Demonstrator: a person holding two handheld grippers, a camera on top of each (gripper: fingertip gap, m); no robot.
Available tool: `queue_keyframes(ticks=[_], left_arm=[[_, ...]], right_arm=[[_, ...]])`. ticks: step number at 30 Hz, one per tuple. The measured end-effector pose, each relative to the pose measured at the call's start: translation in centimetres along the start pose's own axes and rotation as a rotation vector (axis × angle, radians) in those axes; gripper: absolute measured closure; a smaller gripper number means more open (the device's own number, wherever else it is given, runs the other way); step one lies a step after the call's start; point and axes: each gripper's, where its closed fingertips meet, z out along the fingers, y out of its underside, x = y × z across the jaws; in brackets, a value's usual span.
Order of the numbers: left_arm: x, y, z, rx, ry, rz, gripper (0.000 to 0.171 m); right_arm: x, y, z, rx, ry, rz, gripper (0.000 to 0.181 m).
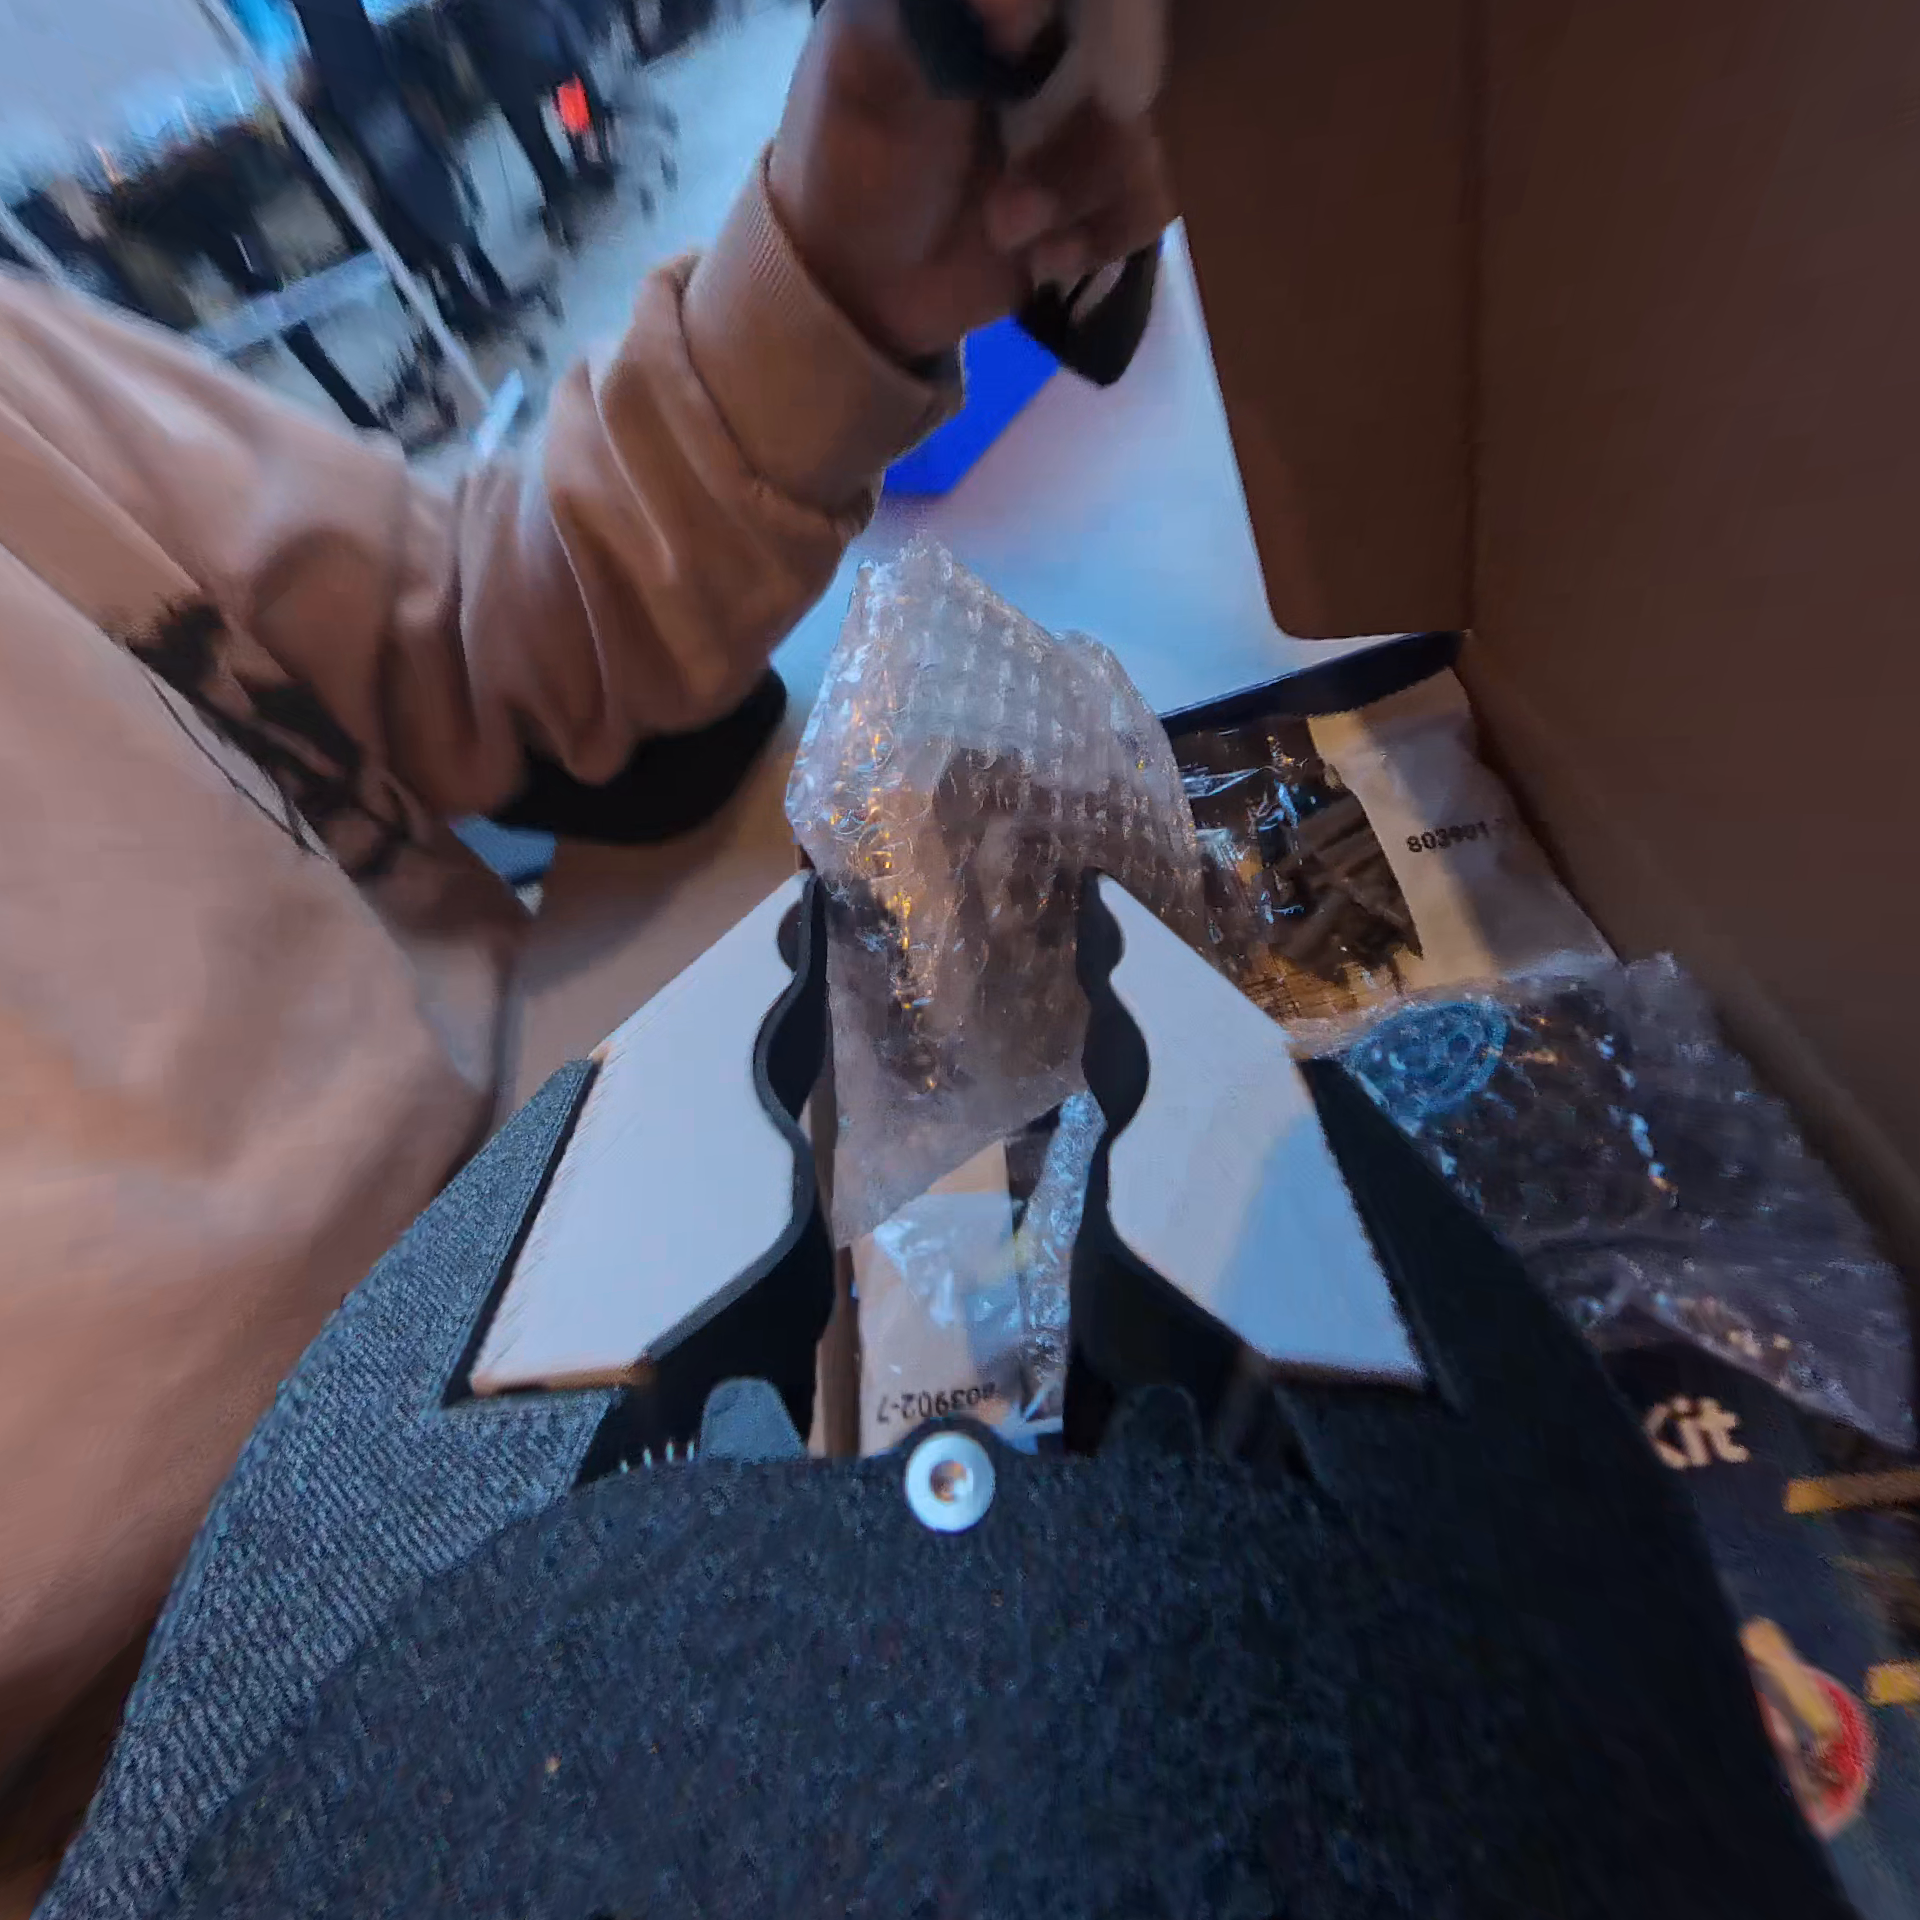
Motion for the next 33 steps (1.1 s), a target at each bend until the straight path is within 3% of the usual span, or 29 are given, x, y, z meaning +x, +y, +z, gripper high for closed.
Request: queue_keyframes(ticks=[3,8,17,20,23,26,28,29,33], left_arm=[[0.4,0.0,-0.3,-0.040,0.016,0.036,0.126],[-0.9,-0.5,-1.5,-0.083,-0.057,0.074,0.127],[-1.1,-0.5,-1.4,-0.028,-0.045,-0.003,0.135],[-1.2,-0.6,-1.4,-0.016,-0.045,-0.007,0.136],[-1.1,-0.6,-1.3,-0.007,-0.038,-0.021,0.136],[-1.0,-0.6,-1.3,-0.006,-0.034,-0.022,0.136],[-1.0,-0.6,-1.4,-0.012,-0.034,-0.016,0.136],[-1.0,-0.6,-1.4,-0.016,-0.035,-0.013,0.136],[-1.0,-0.6,-1.4,-0.012,-0.032,-0.015,0.136]], right_arm=[[0.9,0.0,-0.7,0.112,0.004,0.139,0.134],[3.4,-0.4,-3.1,0.388,-0.043,0.562,0.134],[2.9,-0.7,-2.9,0.379,0.033,0.452,0.134],[1.2,-2.0,-2.4,0.408,-0.039,0.459,0.135],[-0.5,-2.2,-1.1,0.394,-0.177,0.578,0.135],[1.6,0.5,0.4,0.268,-0.061,0.635,0.134],[3.9,0.4,-0.7,0.288,0.043,0.656,0.139],[5.0,0.4,-1.4,0.272,0.137,0.600,0.143],[6.4,0.1,-2.7,0.133,0.365,0.329,0.129]])
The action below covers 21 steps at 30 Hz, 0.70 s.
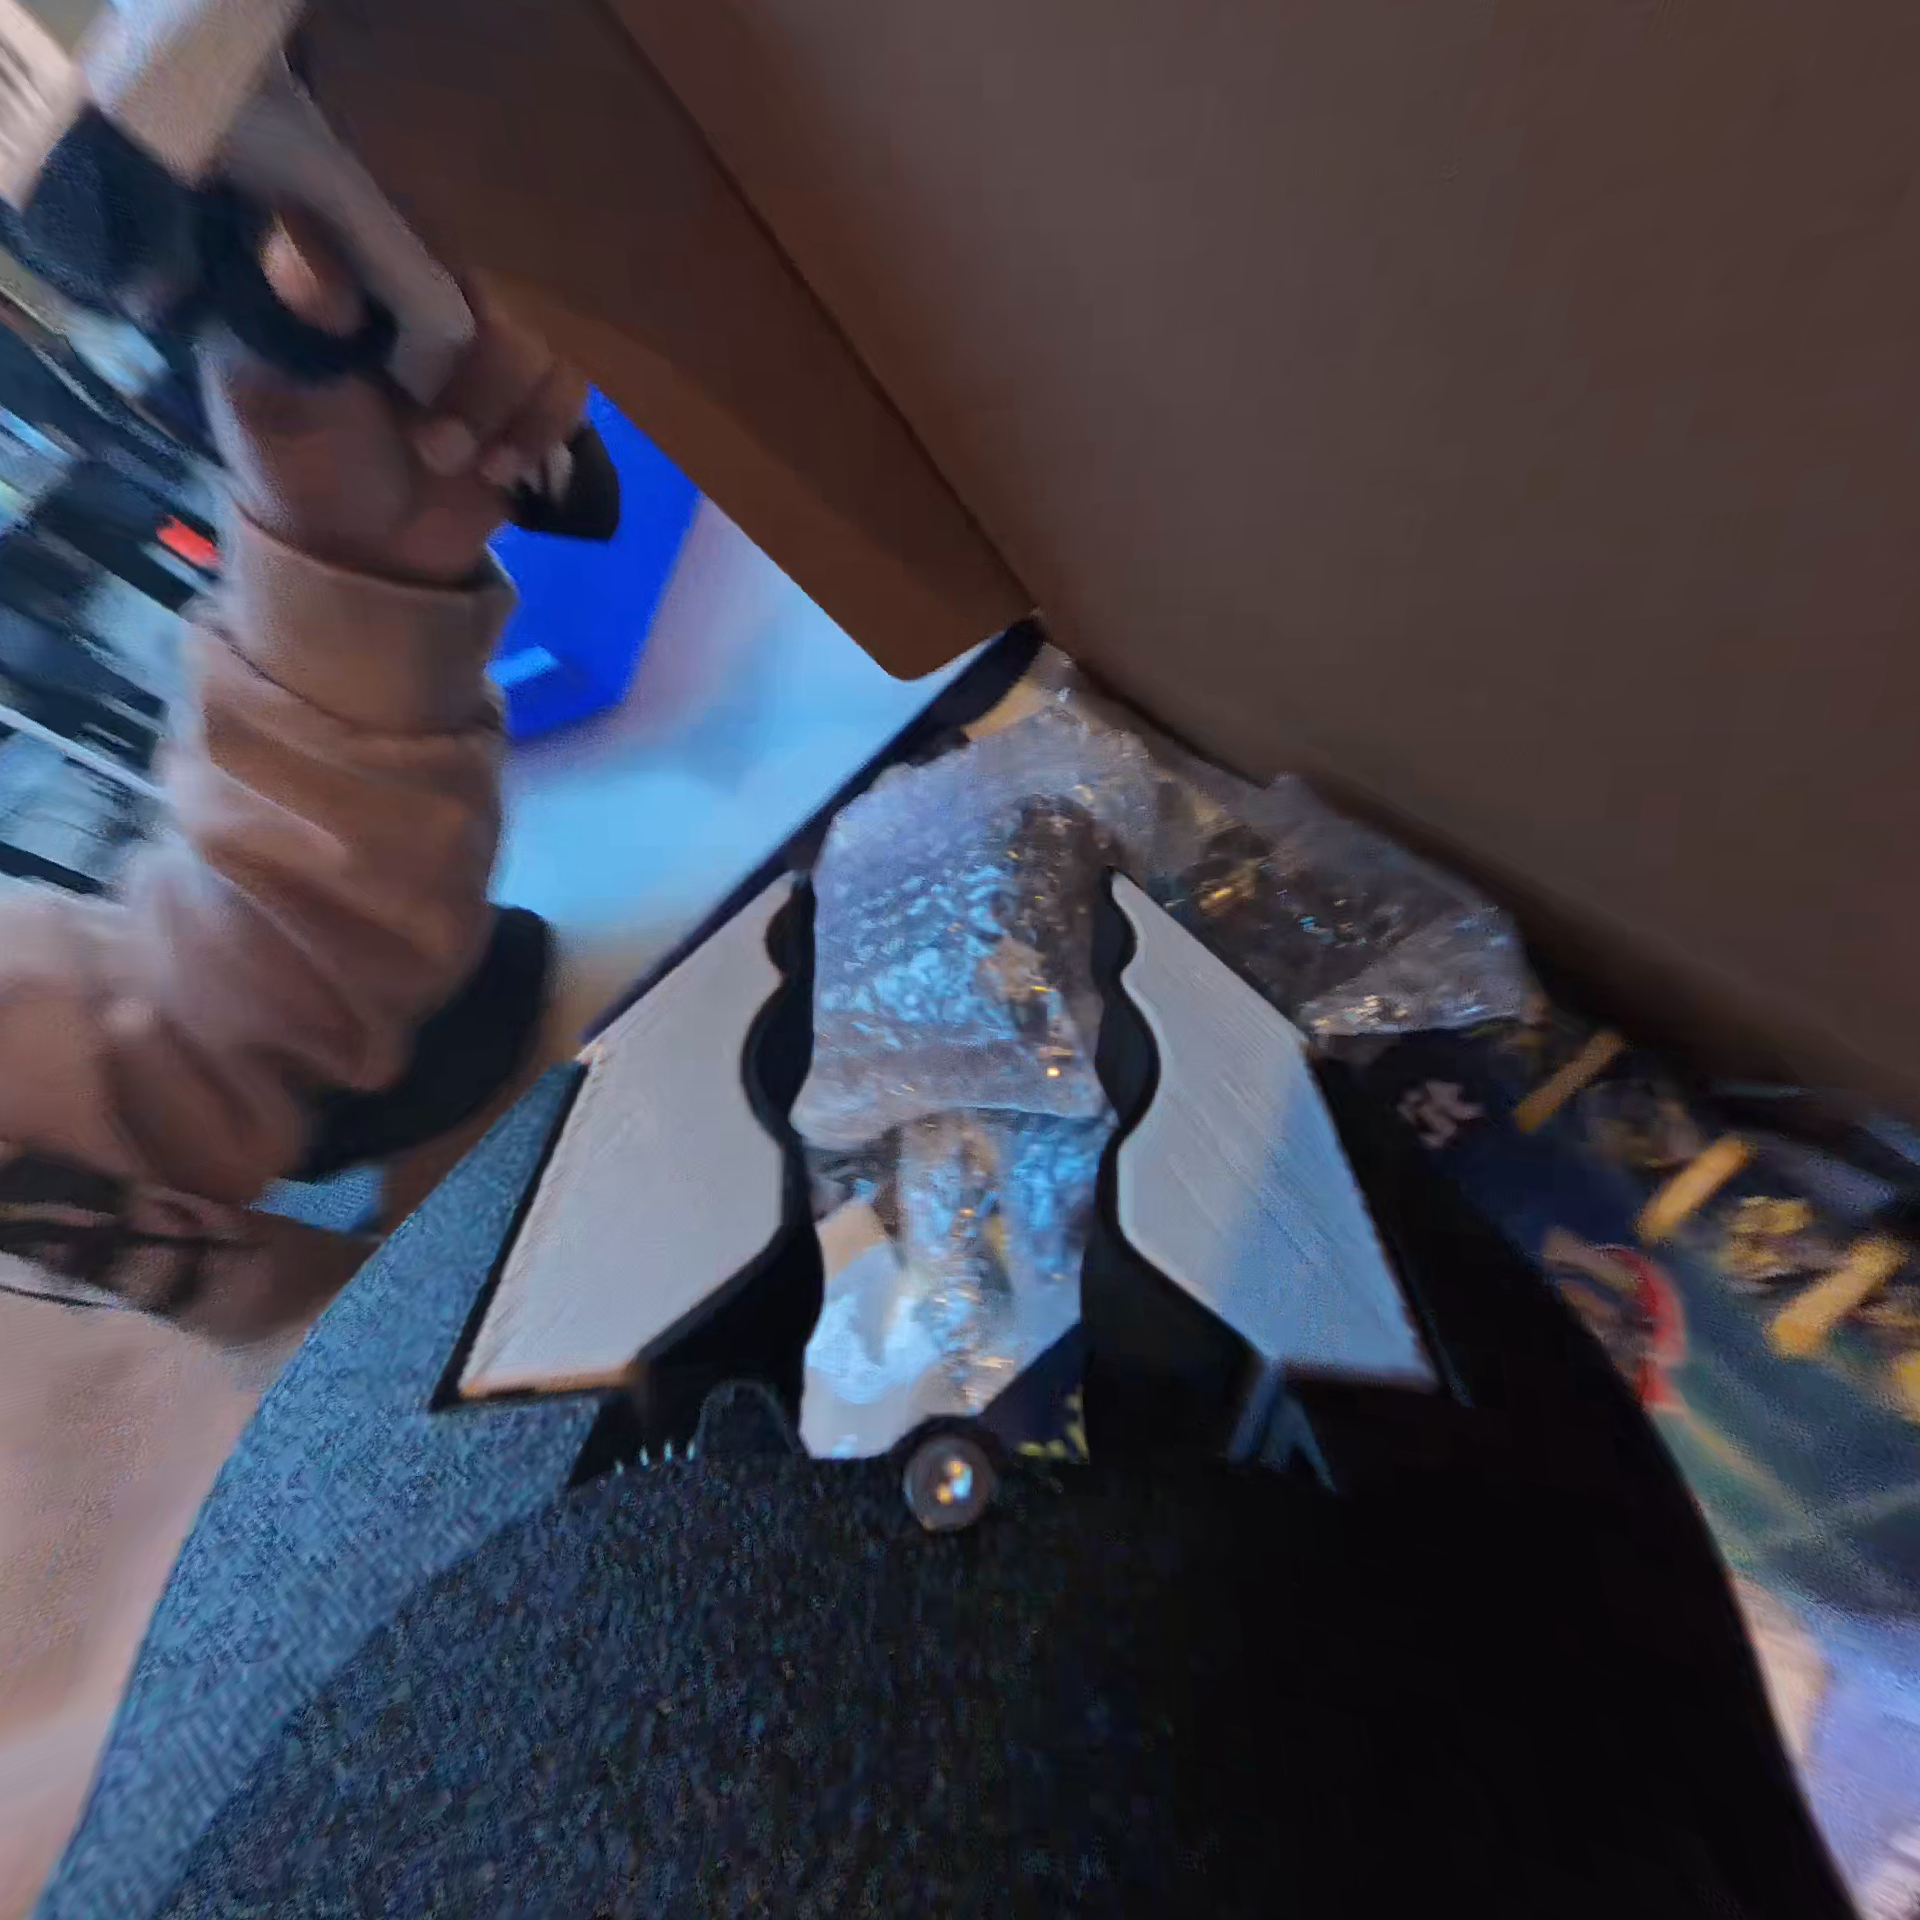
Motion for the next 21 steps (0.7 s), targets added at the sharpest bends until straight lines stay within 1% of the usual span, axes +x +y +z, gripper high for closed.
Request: queue_keyframes(ticks=[3,4,6,7,9,10,12,13,15,18,19,21], left_arm=[[0.0,0.0,0.0,0.007,0.003,-0.011,0.136],[0.0,0.0,0.1,0.009,0.003,-0.013,0.136],[0.0,-0.1,0.2,0.013,0.002,-0.017,0.135],[0.1,-0.1,0.2,0.014,0.002,-0.019,0.135],[0.1,0.0,0.1,0.009,0.004,-0.014,0.135],[0.2,0.0,0.1,0.004,0.005,-0.009,0.135],[0.2,0.0,0.0,-0.007,0.004,0.007,0.135],[0.2,0.0,0.0,-0.011,0.004,0.016,0.136],[0.2,0.1,-0.1,-0.015,0.004,0.027,0.136],[0.2,0.1,-0.1,-0.012,0.015,0.022,0.136],[0.2,0.1,-0.1,-0.010,0.018,0.021,0.136],[0.2,0.0,-0.1,-0.003,0.024,0.017,0.135]], right_arm=[[-0.9,0.2,0.6,-0.077,0.100,-0.218,0.113],[-1.1,0.7,1.2,-0.136,0.132,-0.279,0.102],[-1.0,2.6,2.9,-0.318,0.216,-0.409,0.073],[-0.6,3.6,3.9,-0.411,0.255,-0.476,0.063],[0.0,5.1,5.9,-0.550,0.269,-0.567,0.056],[0.1,5.4,6.6,-0.605,0.250,-0.616,0.055],[0.1,5.6,6.9,-0.712,0.164,-0.719,0.055],[0.0,5.9,6.6,-0.777,0.095,-0.772,0.056],[-0.9,6.9,5.2,-0.902,-0.099,-0.892,0.057],[-2.2,8.1,2.9,-1.045,-0.268,-0.890,0.061],[-2.5,8.5,2.4,-1.076,-0.298,-0.891,0.062],[-2.6,9.0,2.7,-1.101,-0.293,-0.893,0.061]])
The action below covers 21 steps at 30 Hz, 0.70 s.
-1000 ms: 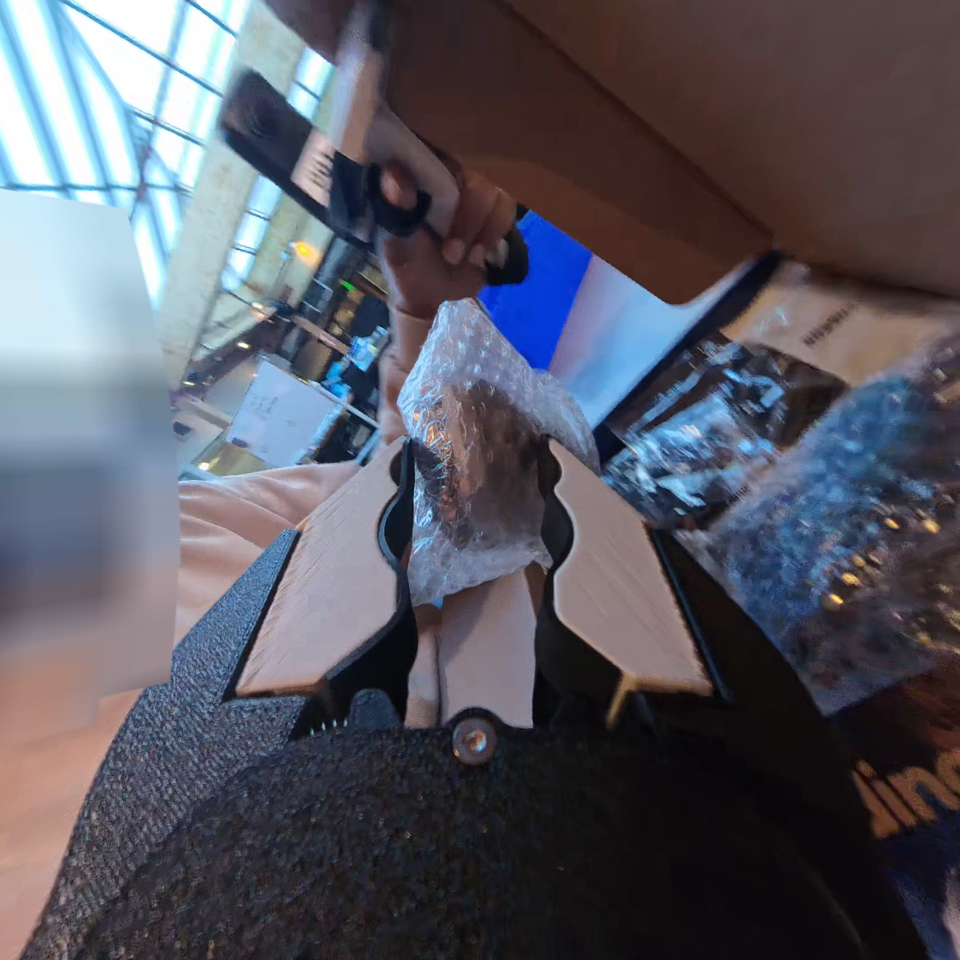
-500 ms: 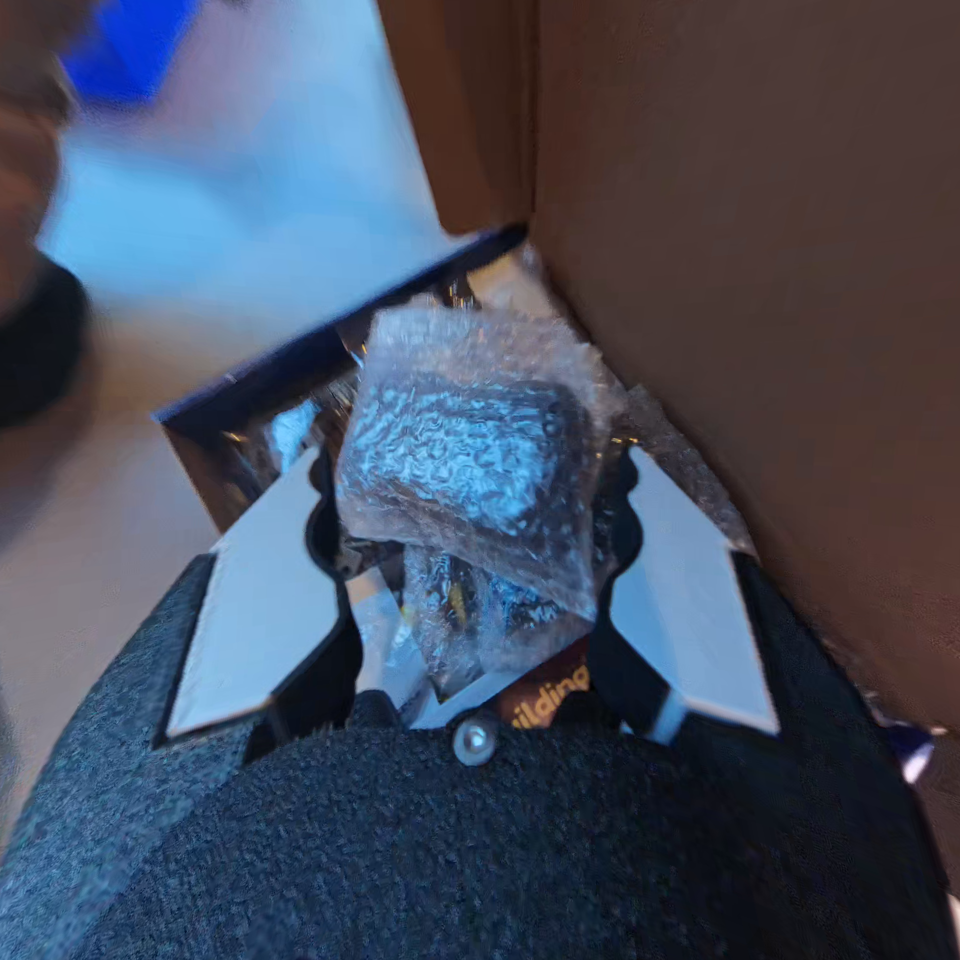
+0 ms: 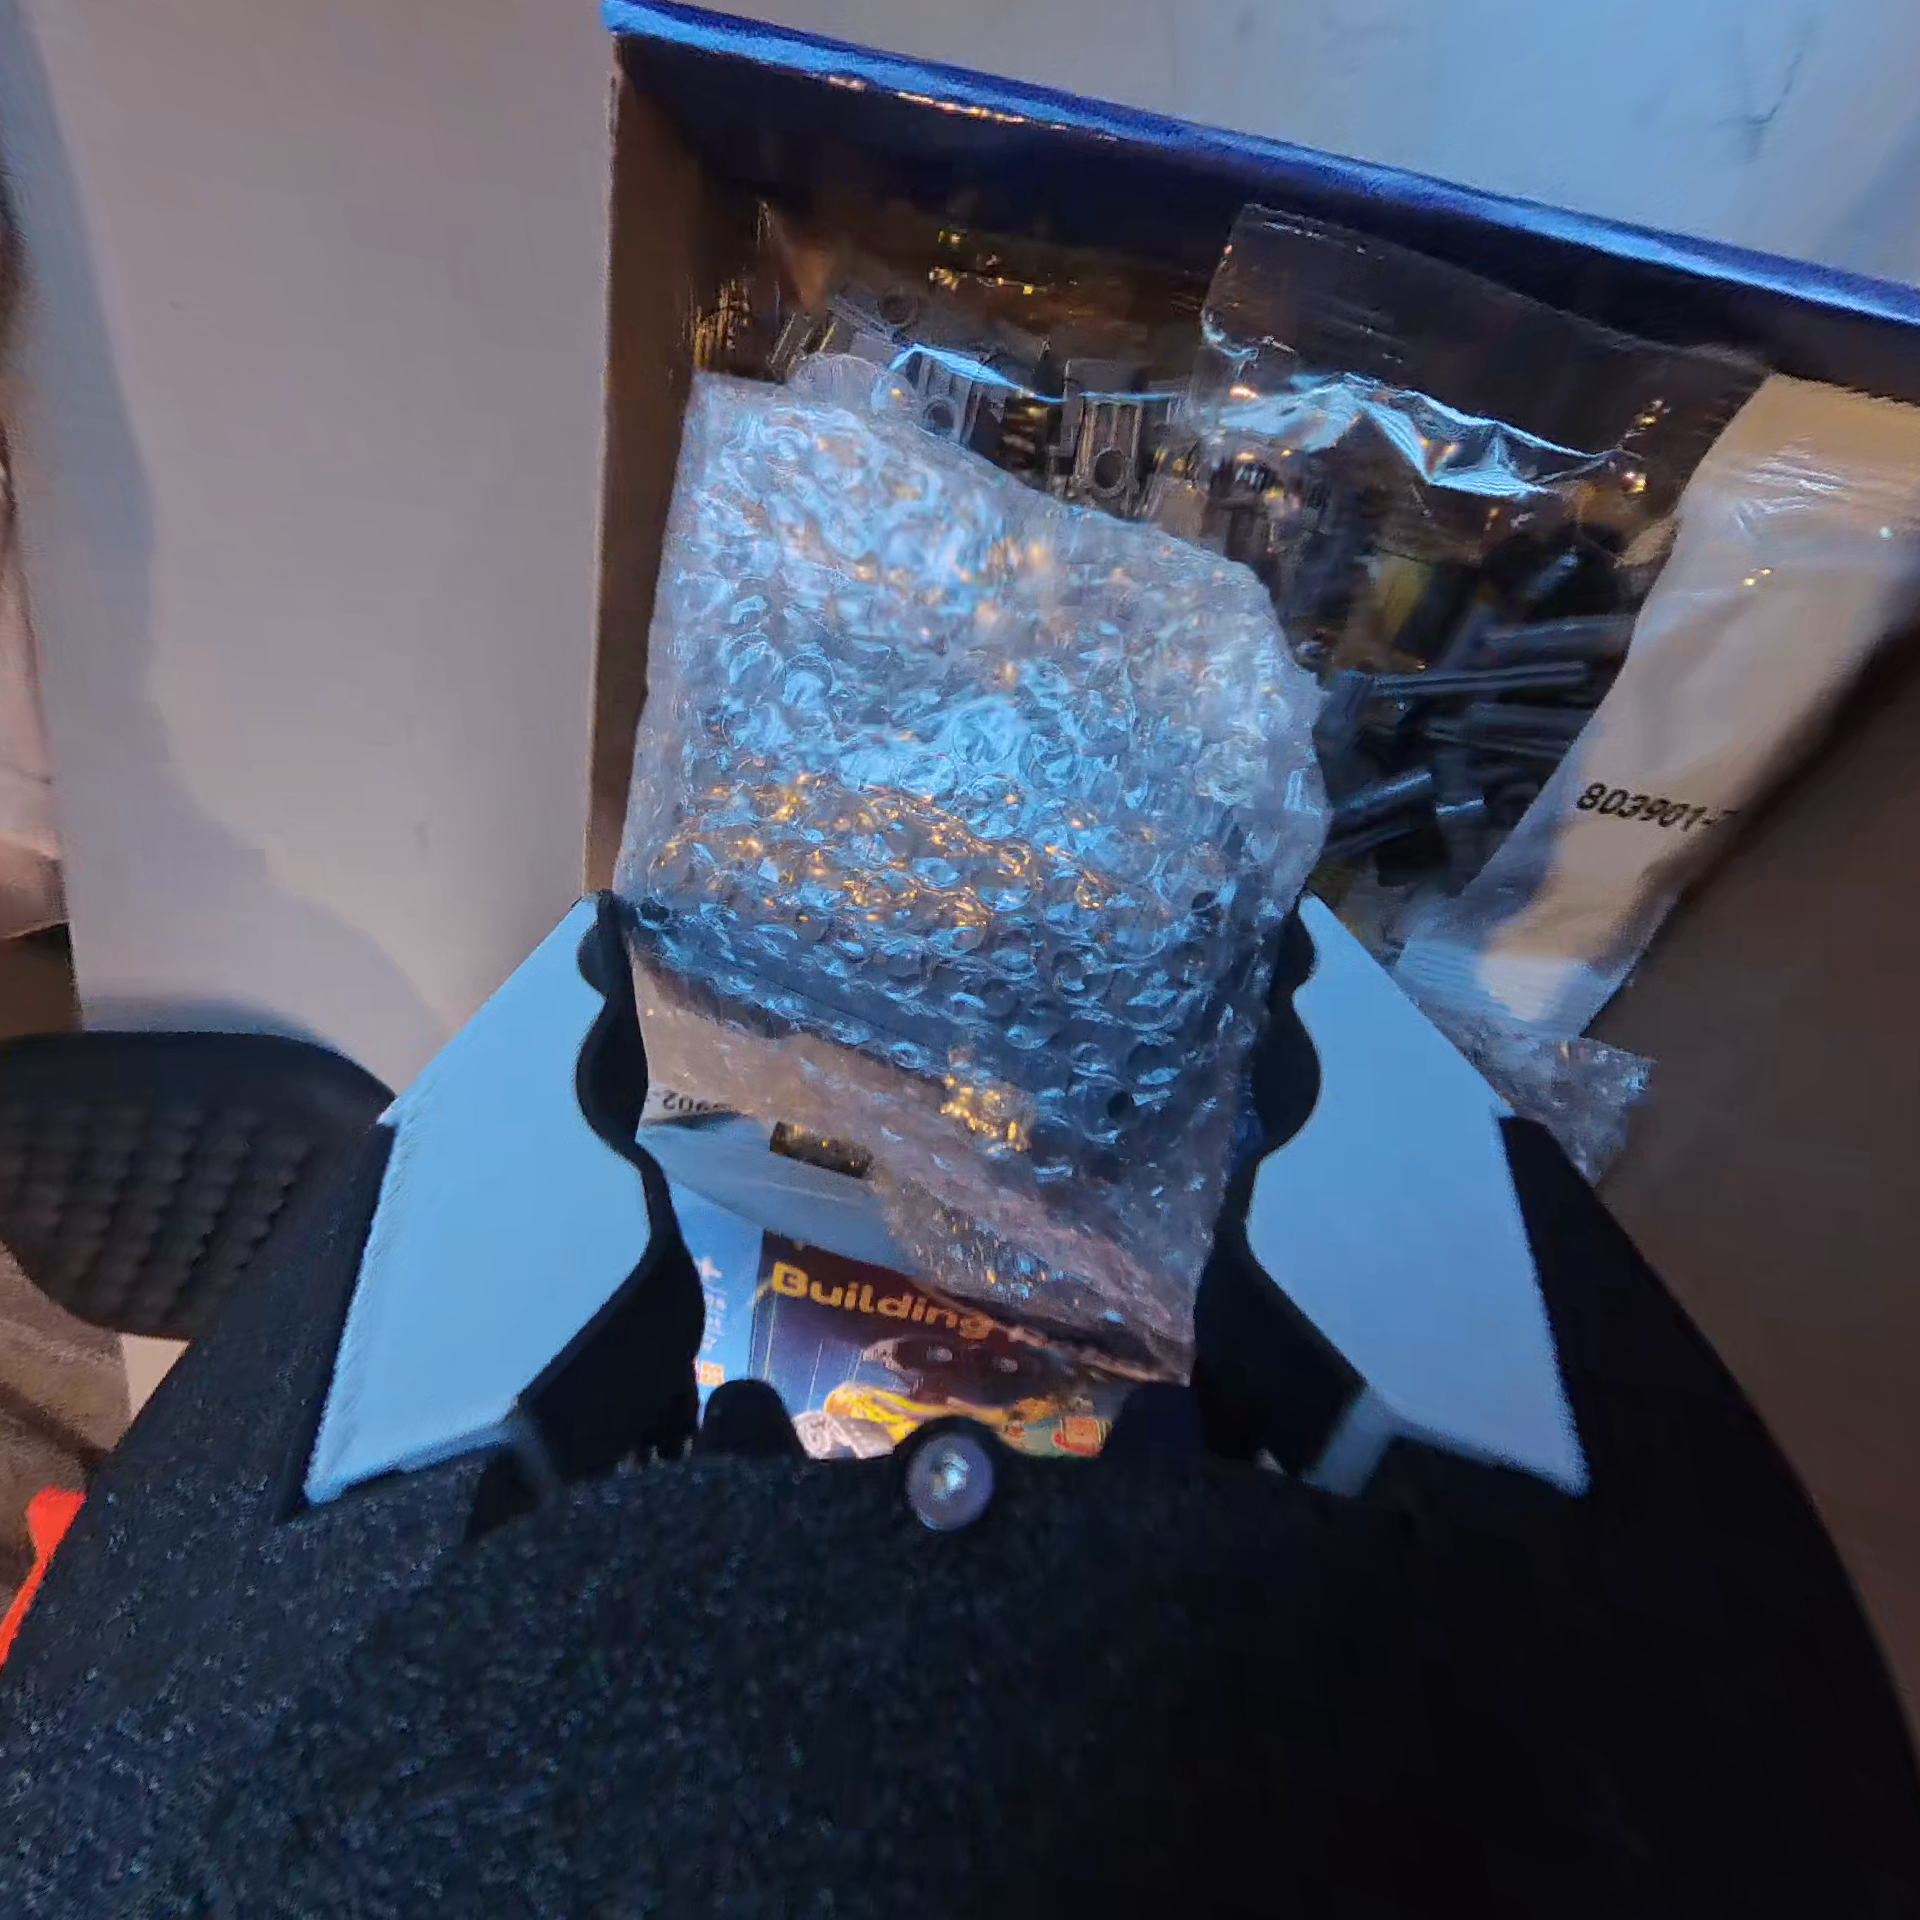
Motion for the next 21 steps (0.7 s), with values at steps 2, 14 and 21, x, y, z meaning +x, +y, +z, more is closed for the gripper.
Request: queue_keyframes(ticks=[2,14,21], left_arm=[[0.0,0.0,0.0,0.005,0.002,-0.004,0.135],[0.1,-0.1,0.2,0.015,0.001,-0.016,0.135],[0.2,-0.1,0.2,0.014,-0.008,-0.026,0.134]], right_arm=[[0.1,0.0,0.5,-0.013,0.011,0.006,0.057],[-1.5,1.2,-3.7,0.364,0.344,0.268,0.072],[-0.7,1.5,-4.8,0.534,0.424,0.636,0.077]])
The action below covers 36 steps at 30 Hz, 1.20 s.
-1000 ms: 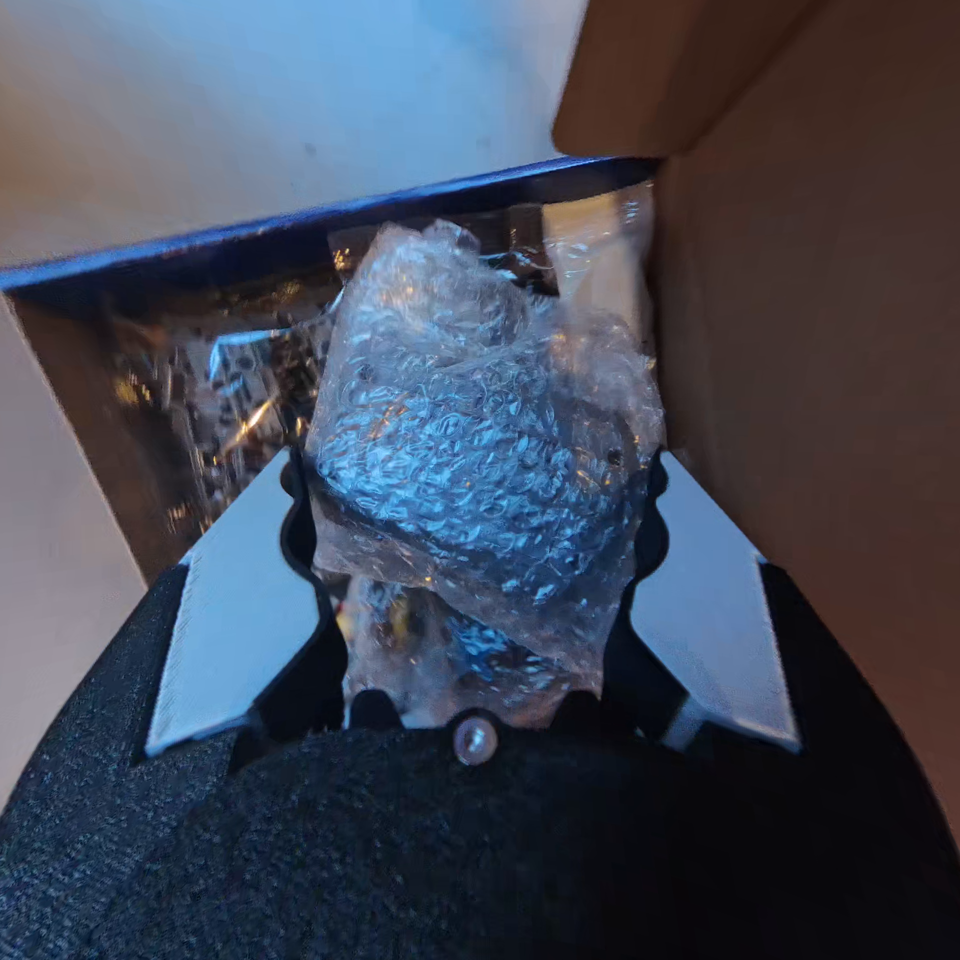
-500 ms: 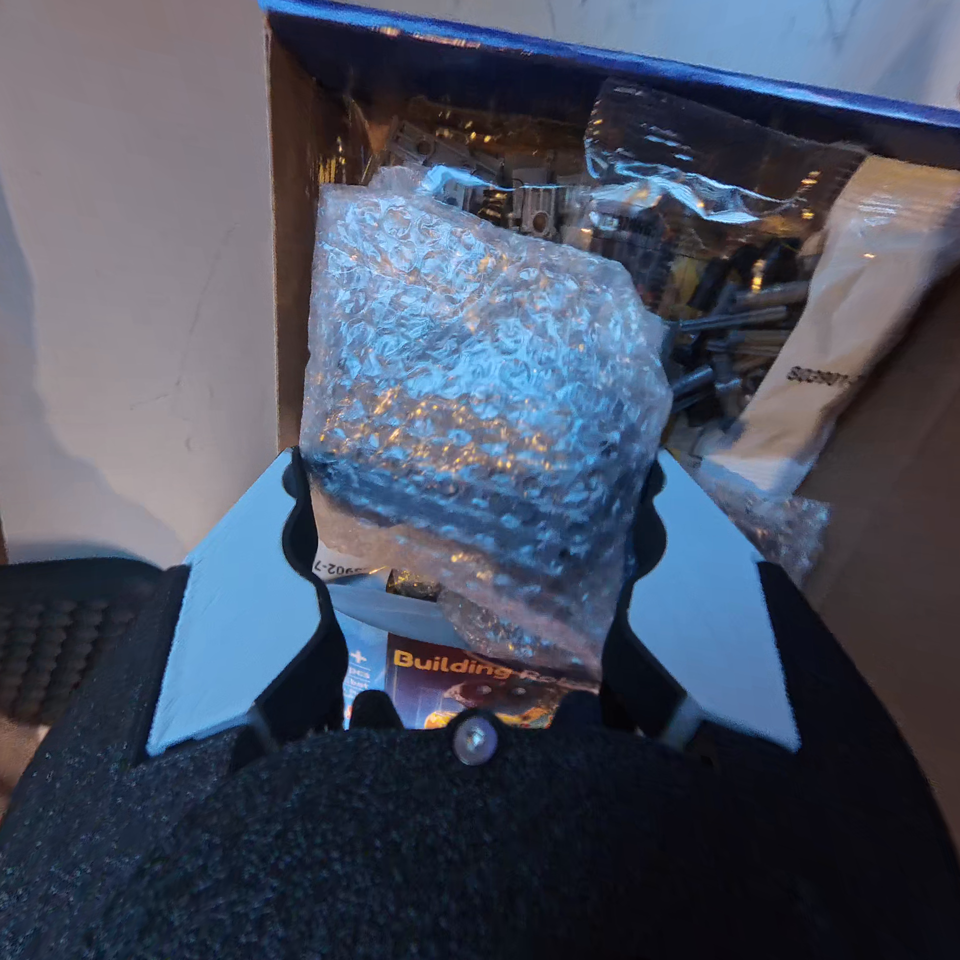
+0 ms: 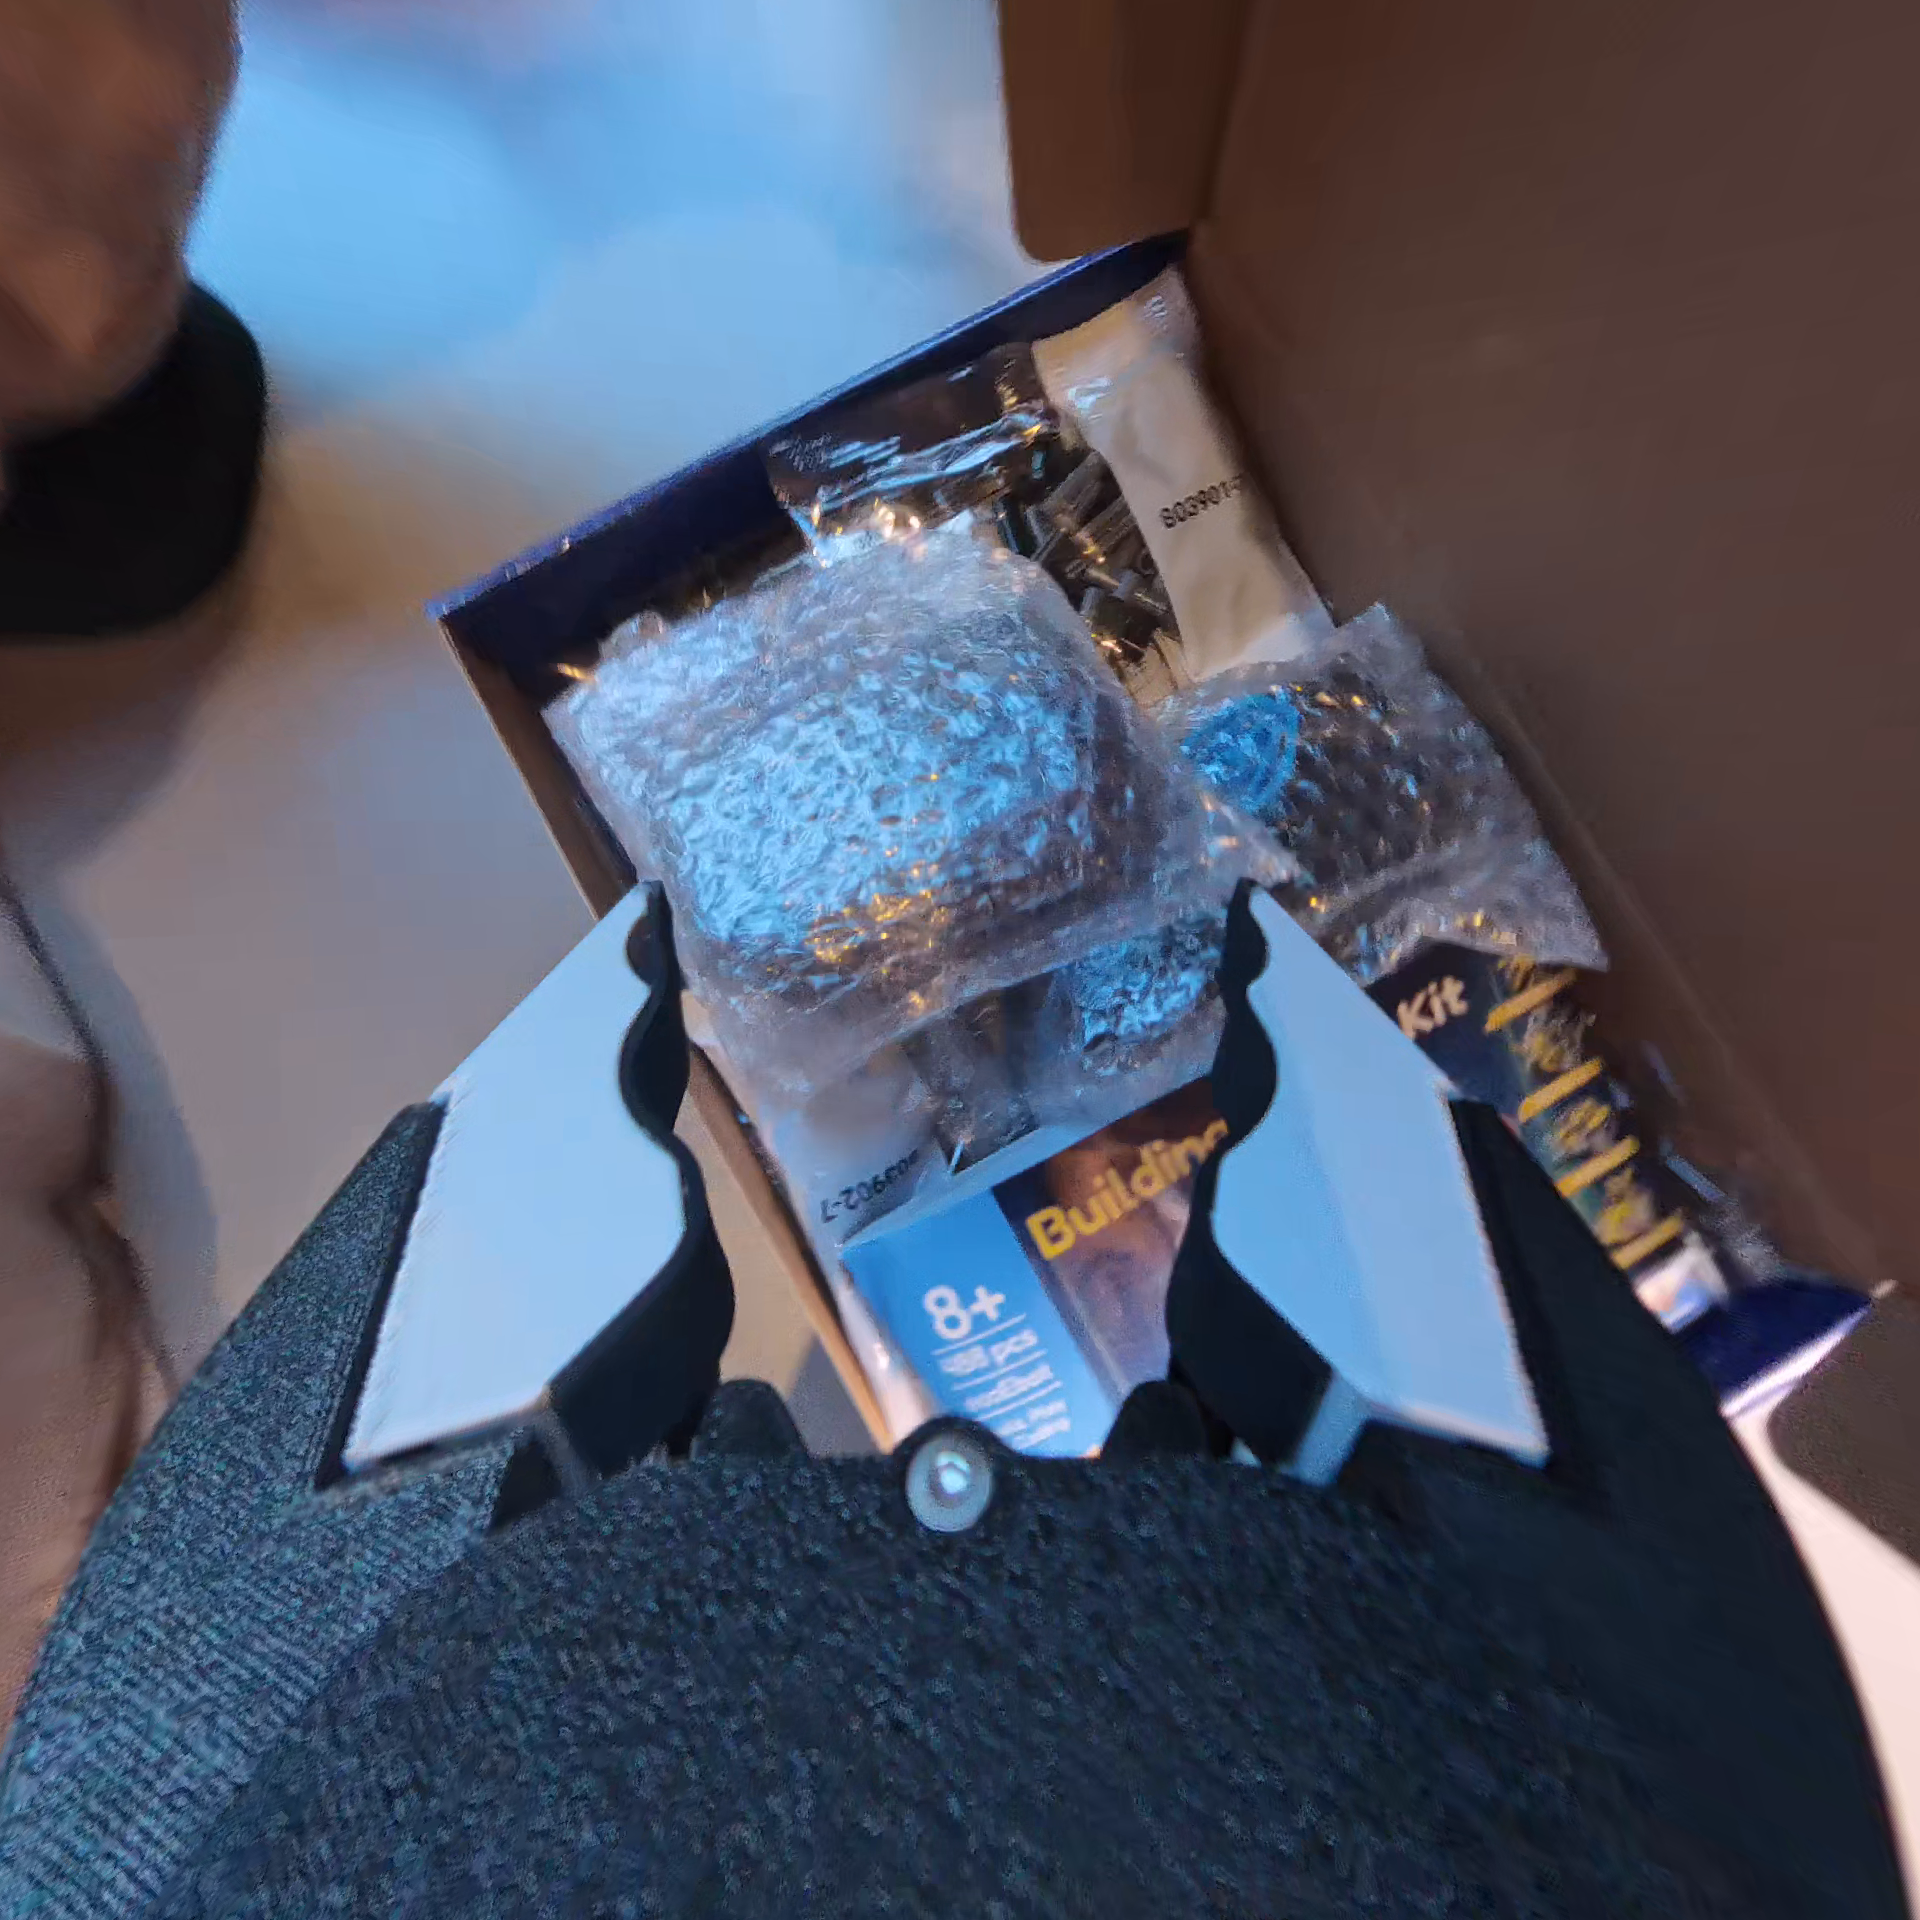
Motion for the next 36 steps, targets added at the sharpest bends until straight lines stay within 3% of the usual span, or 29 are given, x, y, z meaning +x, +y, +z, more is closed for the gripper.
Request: queue_keyframes(ticks=[2,5,10,15,21,23,25,28,31,36], left_arm=[[0.1,0.1,-0.1,-0.019,-0.005,0.025,0.134],[0.1,0.1,0.0,-0.025,-0.002,0.034,0.134],[0.2,0.0,0.0,-0.021,0.009,0.004,0.133],[0.4,0.2,-0.2,-0.061,0.005,0.066,0.134],[0.4,0.2,-0.2,-0.043,0.016,0.040,0.134],[0.4,0.2,-0.2,-0.041,0.020,0.032,0.134],[0.4,0.3,-0.2,-0.041,0.022,0.033,0.134],[0.4,0.3,-0.3,-0.044,0.025,0.037,0.133],[0.4,0.3,-0.3,-0.047,0.026,0.042,0.134],[0.3,0.2,-0.2,-0.031,0.028,0.020,0.133]], right_arm=[[-1.1,1.5,0.0,-0.030,-0.058,0.092,0.080],[-2.7,3.0,1.3,0.008,-0.114,0.217,0.107],[-3.0,1.3,2.4,0.117,-0.230,0.342,0.132],[-3.0,-0.4,0.3,0.067,-0.267,0.014,0.138],[-3.7,-2.7,-4.5,-0.249,-0.234,-0.776,0.142],[-2.0,-3.0,-4.8,-0.444,-0.163,-0.968,0.149],[-0.8,-3.2,-3.7,-0.543,-0.135,-1.064,0.151],[1.8,-4.2,-1.5,-0.550,0.010,-1.004,0.147],[4.3,-7.0,-1.9,-0.324,0.211,-0.813,0.152],[3.1,-4.8,-2.6,0.023,0.098,-0.165,0.103]])
